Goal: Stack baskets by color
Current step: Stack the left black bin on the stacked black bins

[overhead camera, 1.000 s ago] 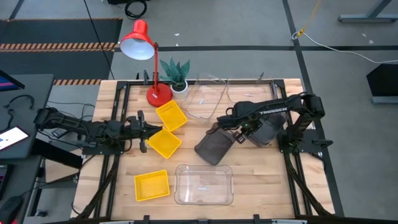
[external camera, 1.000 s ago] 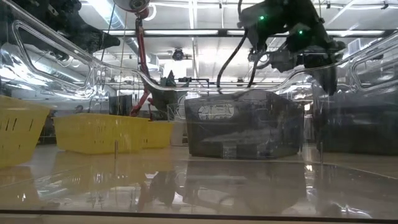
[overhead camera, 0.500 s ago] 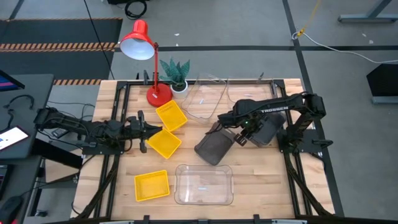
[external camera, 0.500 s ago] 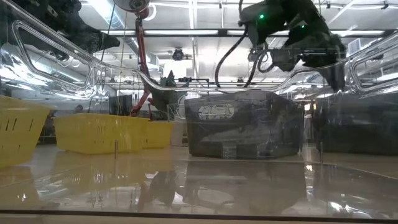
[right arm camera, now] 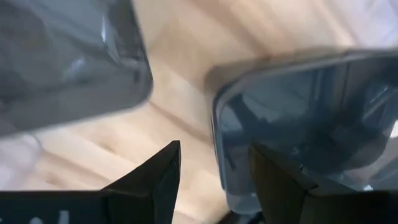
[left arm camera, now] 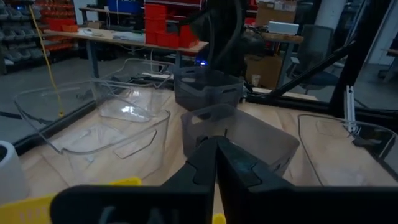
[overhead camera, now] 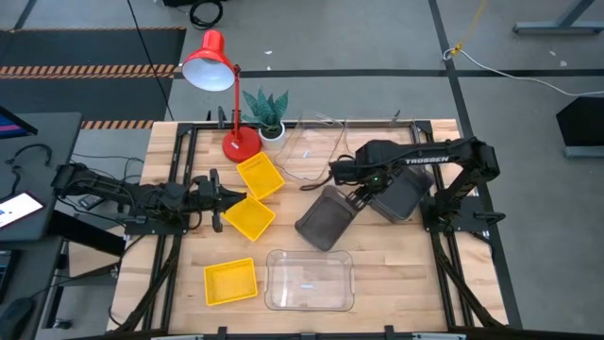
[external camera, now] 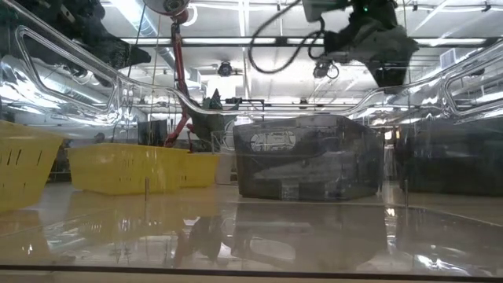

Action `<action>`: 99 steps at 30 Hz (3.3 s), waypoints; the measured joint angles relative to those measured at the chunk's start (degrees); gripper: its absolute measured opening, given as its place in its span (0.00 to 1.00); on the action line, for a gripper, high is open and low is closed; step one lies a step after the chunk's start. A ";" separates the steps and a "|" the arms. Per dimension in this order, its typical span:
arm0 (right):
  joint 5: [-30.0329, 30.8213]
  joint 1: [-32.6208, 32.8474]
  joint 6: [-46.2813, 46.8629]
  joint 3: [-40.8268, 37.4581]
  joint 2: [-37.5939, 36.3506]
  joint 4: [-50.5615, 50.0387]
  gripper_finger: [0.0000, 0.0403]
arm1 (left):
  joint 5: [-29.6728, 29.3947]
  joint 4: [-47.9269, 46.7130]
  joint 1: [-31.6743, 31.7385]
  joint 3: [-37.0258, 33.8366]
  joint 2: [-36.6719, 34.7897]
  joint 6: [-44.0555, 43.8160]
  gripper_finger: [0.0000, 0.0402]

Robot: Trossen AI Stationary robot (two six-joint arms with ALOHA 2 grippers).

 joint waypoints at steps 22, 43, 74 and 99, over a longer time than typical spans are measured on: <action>4.99 8.92 4.03 5.86 2.41 35.82 0.36 | 1.34 -2.31 -0.02 0.00 0.00 -5.15 0.05; 7.09 13.89 4.77 5.71 12.04 46.26 0.32 | 2.17 -2.48 0.02 0.04 0.07 -5.04 0.05; 7.94 16.45 3.77 13.97 12.87 36.85 0.32 | 2.18 -9.58 -0.08 0.02 -12.34 -0.78 0.04; 6.66 16.64 -1.37 32.91 33.69 20.02 0.32 | 3.20 -12.63 -2.75 0.00 -16.15 -2.02 0.03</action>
